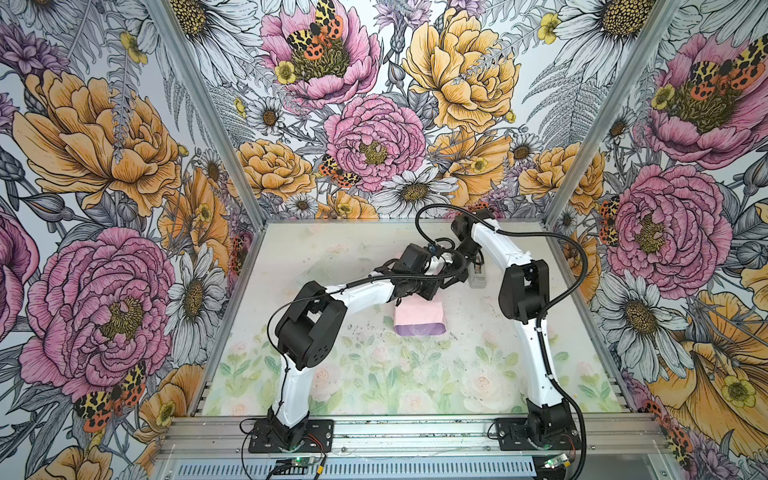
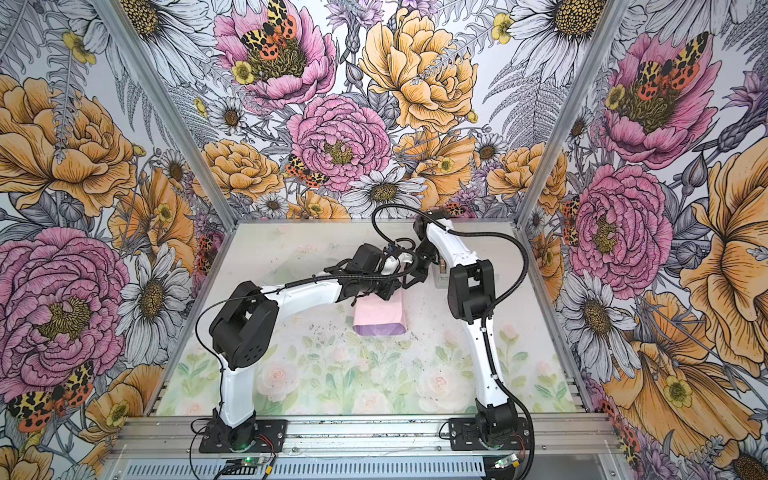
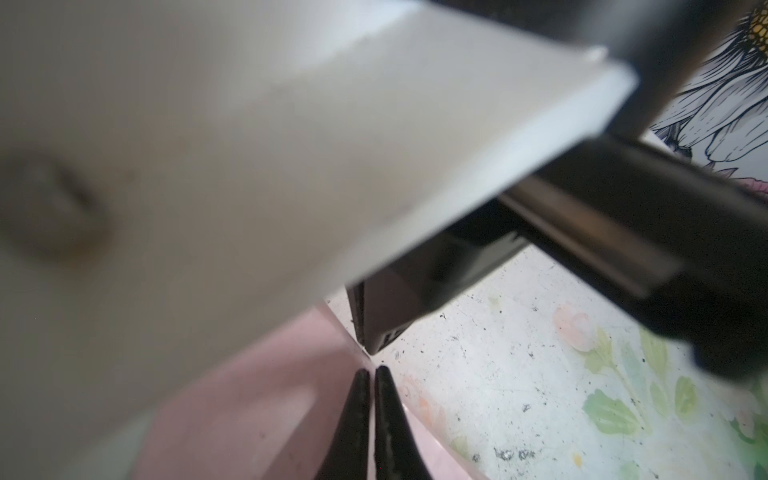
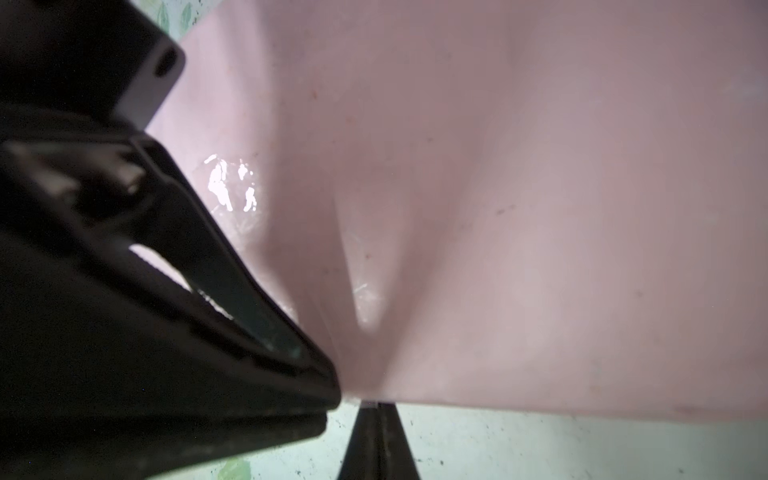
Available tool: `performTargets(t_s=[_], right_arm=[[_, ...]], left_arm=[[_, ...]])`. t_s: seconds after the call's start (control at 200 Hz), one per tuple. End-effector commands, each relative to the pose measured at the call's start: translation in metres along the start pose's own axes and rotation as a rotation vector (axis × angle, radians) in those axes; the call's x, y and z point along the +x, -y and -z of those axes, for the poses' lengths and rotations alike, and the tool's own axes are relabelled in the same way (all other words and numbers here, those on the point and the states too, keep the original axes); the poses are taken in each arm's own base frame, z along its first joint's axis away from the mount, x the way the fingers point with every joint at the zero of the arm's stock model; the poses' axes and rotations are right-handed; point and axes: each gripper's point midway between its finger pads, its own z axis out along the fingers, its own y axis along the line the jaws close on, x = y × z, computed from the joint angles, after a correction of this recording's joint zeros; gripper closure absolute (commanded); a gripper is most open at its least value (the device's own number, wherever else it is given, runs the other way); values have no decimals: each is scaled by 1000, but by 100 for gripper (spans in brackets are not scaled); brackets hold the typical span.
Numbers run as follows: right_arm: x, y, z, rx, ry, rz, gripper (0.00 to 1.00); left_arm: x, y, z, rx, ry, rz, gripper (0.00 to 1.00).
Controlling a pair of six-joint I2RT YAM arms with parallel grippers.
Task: Wrap the gift box in paper
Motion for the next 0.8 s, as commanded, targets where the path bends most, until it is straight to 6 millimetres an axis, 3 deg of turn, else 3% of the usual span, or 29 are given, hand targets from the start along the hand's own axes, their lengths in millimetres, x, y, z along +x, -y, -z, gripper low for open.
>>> performTargets(t_s=[0.0, 0.395, 0.59, 0.796], right_arm=[[0, -34, 13, -84, -19, -32, 100], [0, -29, 15, -59, -20, -41, 100], [-2, -24, 17, -36, -10, -52, 86], [0, -17, 19, -15, 2, -76, 79]], left_arm=[[0, -21, -3, -63, 3, 48, 93], [40, -26, -4, -74, -62, 90, 96], [57, -29, -5, -83, -86, 109, 96], [60, -29, -7, -79, -87, 116, 97]])
